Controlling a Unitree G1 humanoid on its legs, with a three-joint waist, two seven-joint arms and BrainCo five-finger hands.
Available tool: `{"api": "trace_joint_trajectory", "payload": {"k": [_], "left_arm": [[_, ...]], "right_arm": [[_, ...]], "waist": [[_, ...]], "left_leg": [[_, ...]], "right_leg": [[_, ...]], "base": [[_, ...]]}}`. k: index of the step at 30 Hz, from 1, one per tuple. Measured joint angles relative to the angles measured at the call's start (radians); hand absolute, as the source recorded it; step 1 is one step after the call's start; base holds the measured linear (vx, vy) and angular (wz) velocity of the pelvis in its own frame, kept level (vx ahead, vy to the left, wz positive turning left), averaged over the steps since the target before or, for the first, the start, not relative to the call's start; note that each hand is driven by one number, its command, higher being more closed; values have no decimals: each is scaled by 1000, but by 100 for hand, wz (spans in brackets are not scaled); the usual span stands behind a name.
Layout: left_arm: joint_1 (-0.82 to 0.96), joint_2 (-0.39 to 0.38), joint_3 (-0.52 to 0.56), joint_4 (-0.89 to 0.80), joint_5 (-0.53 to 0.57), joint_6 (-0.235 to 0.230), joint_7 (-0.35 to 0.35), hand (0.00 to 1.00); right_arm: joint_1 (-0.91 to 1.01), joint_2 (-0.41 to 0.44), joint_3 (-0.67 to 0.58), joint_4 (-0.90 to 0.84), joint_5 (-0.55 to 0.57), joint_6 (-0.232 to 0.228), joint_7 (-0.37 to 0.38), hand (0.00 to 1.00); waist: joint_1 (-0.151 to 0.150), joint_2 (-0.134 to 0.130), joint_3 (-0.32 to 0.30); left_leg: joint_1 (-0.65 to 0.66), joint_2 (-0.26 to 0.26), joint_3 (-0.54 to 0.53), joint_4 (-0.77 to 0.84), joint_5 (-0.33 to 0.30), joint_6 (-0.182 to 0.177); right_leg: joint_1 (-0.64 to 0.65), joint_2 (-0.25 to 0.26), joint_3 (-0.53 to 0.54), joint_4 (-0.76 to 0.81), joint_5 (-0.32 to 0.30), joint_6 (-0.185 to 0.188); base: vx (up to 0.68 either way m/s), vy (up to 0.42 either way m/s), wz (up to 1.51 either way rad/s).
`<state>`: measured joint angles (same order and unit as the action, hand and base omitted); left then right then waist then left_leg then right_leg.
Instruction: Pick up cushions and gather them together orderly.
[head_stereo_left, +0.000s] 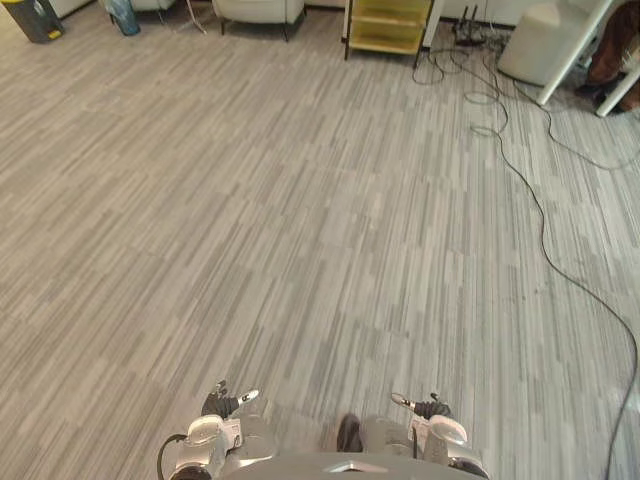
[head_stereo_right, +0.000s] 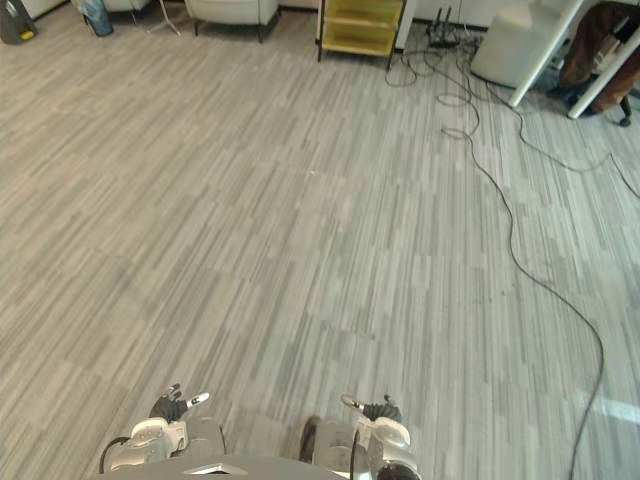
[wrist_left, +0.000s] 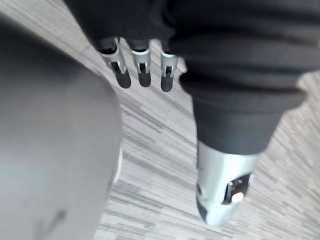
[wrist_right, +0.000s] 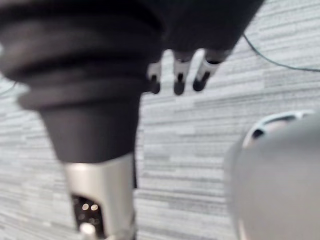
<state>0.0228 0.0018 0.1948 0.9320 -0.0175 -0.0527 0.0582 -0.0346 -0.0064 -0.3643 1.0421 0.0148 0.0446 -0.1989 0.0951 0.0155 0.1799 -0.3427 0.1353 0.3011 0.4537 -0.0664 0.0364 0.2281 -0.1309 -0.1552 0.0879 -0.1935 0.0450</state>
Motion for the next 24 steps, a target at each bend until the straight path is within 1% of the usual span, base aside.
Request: {"api": "trace_joint_trajectory", "payload": {"k": [1,2,3,4,5,6,7,8,9,10,12,13,14,15,16,17,18,19,20,21,22,23,24], "left_arm": [[-2,8,19,-3,-6,-2,-1,0],[-5,11,53,-23,-11,-7,-3,0],[1,19,39,-10,0,-5,2,0],[13,19,23,2,3,-2,3,0],[8,37,6,15,-6,1,1,0],[2,54,-12,27,0,2,0,0],[-2,72,-30,43,2,10,1,0],[2,74,-31,45,2,25,5,0],[4,74,-33,46,2,32,5,0],[11,72,-47,56,2,34,4,0],[8,61,-53,76,2,34,3,0],[-3,52,-58,82,2,35,3,0],[-2,44,-59,82,2,35,3,0],[-3,34,-60,83,3,35,4,0],[-3,32,-60,83,4,35,4,0],[1,29,-60,89,14,35,3,0],[9,31,-58,94,21,34,4,0],[10,31,-56,98,21,34,4,0],[8,17,-44,111,23,34,4,0],[11,-4,-36,114,23,34,3,0],[11,-12,-35,114,23,33,4,0],[9,-20,-32,114,24,32,2,0],[8,-26,-13,110,26,33,-1,0]], "right_arm": [[-1,7,-1,-3,-1,1,0,0],[-6,21,-11,-3,-3,-1,0,0],[29,19,-10,-4,-4,0,0,0],[41,7,-5,-4,-4,-3,1,0],[46,7,8,-2,-7,-9,4,0],[47,8,9,-2,-10,-6,4,0],[49,6,9,-4,-13,-6,5,0],[53,-2,7,-10,-11,-8,9,0],[54,-9,4,-19,-11,-12,9,0],[64,-10,5,-42,-12,-19,10,0],[55,-9,3,-54,-12,-28,14,0],[49,-8,-1,-58,-12,-29,15,0],[49,-7,-3,-71,-12,-29,16,0],[47,-7,-4,-89,-10,-29,16,0],[46,-7,-4,-91,-9,-29,16,0],[39,-7,-9,-88,-8,-28,16,0],[38,-5,-23,-84,-8,-27,16,0],[38,-6,-27,-84,-7,-27,16,0],[32,-16,-35,-83,-9,-25,17,0],[24,-27,-42,-84,-13,-28,18,0],[21,-29,-47,-83,-13,-28,18,0],[19,-33,-50,-84,-14,-28,18,0],[18,-34,-46,-83,-14,-24,18,0]], "waist": [[7,-3,3],[28,-20,1],[31,-36,-42],[32,-24,-50],[24,-39,-50],[10,-69,-56],[-2,-66,-45],[-8,-62,-29],[-12,-56,-19],[-24,-46,-18],[-38,-42,-14],[-41,-39,-13],[-41,-37,-11],[-48,-27,-6],[-49,-24,-4],[-58,-22,-1],[-64,-29,1],[-67,-26,2],[-67,-3,-7],[-60,30,-14],[-56,43,-15],[-57,59,-16],[-65,73,-11]], "left_leg": [[-15,18,0,74,-30,9],[-82,33,-5,262,-55,33],[-67,8,-33,162,-95,30],[-47,6,-45,114,-118,22],[-17,-34,-38,133,-178,14],[4,-60,-35,128,-200,14],[53,-79,-33,114,-228,16],[139,-92,-34,85,-247,29],[202,-97,-34,52,-257,30],[295,-104,-35,-15,-260,32],[395,-109,-47,-100,-258,30],[438,-108,-56,-142,-258,29],[471,-107,-60,-168,-257,29],[517,-96,-70,-215,-256,26],[528,-92,-73,-225,-257,24],[567,-85,-87,-254,-256,3],[617,-89,-112,-279,-269,-42],[636,-86,-122,-282,-276,-54],[674,-58,-156,-277,-279,-70],[663,-26,-171,-230,-249,-122],[650,-14,-178,-191,-224,-134],[622,3,-193,-104,-190,-134],[535,30,-223,123,-95,-137]], "right_leg": [[18,-4,15,-7,33,4],[35,-14,40,27,54,17],[8,-29,39,119,35,49],[-17,-27,39,196,27,64],[-81,-81,69,397,12,99],[-147,-109,94,547,58,134],[-260,-130,115,784,107,154],[-334,-142,85,941,83,121],[-360,-146,48,992,55,97],[-410,-143,-27,1008,6,68],[-486,-131,-143,912,-57,21],[-520,-112,-182,798,-74,7],[-549,-94,-197,702,-74,2],[-579,-51,-213,479,-28,-10],[-581,-38,-214,420,-5,-11],[-581,-8,-208,232,84,-7],[-578,8,-190,106,184,-18],[-576,13,-170,113,246,-45],[-579,27,-148,194,317,-88],[-596,39,-160,276,248,-95],[-596,48,-161,302,216,-95],[-580,66,-164,316,181,-100],[-528,90,-165,302,143,-105]], "base": [[750,340,-17],[431,251,-22],[471,281,-24],[326,212,-3],[456,235,13],[489,190,30],[627,183,17],[524,137,3],[524,118,3],[503,83,16],[574,34,27],[453,-12,25],[694,-62,35],[338,-47,30],[691,-134,49],[590,-168,64],[590,-168,71],[629,-209,68],[635,-210,30],[752,-264,15],[612,-241,-14],[598,-242,-17],[820,-248,-27]]}}
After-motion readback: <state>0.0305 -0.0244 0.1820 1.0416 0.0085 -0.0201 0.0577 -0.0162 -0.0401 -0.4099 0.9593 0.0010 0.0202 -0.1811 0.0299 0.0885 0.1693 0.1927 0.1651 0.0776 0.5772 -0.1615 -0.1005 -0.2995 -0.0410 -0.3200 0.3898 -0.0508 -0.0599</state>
